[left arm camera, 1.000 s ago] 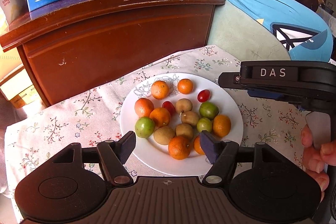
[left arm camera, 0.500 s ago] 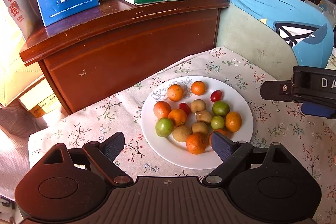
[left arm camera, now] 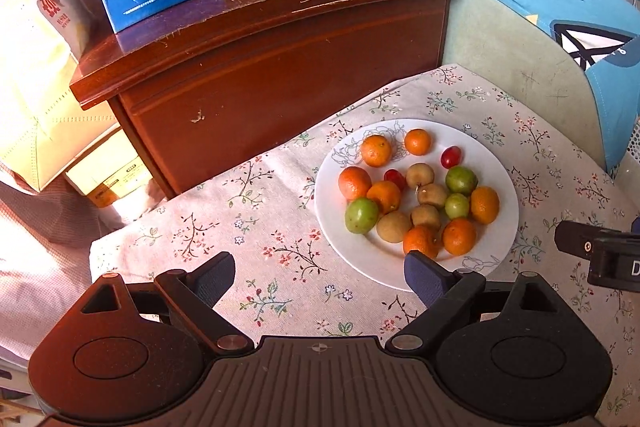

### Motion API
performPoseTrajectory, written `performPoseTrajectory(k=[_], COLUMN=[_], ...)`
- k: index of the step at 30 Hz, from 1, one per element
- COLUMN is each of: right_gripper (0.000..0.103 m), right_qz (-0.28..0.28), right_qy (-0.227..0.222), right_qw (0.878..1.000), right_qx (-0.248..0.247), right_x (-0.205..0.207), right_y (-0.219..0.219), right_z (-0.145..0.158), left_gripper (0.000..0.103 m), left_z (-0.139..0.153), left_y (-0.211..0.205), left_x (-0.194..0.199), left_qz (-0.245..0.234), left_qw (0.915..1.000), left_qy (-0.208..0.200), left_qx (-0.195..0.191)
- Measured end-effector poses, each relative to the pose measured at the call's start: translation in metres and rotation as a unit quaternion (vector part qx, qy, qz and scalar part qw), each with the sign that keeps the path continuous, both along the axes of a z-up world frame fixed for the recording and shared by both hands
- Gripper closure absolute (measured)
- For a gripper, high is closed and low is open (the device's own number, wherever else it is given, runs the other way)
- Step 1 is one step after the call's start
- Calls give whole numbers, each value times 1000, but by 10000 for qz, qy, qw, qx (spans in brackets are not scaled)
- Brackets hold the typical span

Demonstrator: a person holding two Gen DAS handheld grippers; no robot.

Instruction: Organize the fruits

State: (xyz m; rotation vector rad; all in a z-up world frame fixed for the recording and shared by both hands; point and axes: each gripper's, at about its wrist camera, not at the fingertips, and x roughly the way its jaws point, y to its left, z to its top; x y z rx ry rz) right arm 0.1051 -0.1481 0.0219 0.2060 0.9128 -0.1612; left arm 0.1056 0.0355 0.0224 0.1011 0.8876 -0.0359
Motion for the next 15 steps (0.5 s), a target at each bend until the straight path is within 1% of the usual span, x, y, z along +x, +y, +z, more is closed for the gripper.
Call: performPoseTrajectory(k=[3,6,9,15], right_gripper=[1,1,1,1], right_qz=[79,142,162,175], right_qy=[79,130,194,284], right_qw=[9999,9998,9997,9994], right_qx=[69,-35,-70,-112], right_x=[1,2,5,8], right_y=[4,9,12,15], right_z=[-2,-4,-7,-11], left_gripper=[10,10,10,10], left_z=[-1,-3,-6,-10], left_y=[3,3,5,3], left_x=[3,5,9,11], left_qz=[111,193,293,340], left_qw=[9999,9998,9994,9991], left_qy=[66,87,170,242], left_qx=[-65,-20,-75,7])
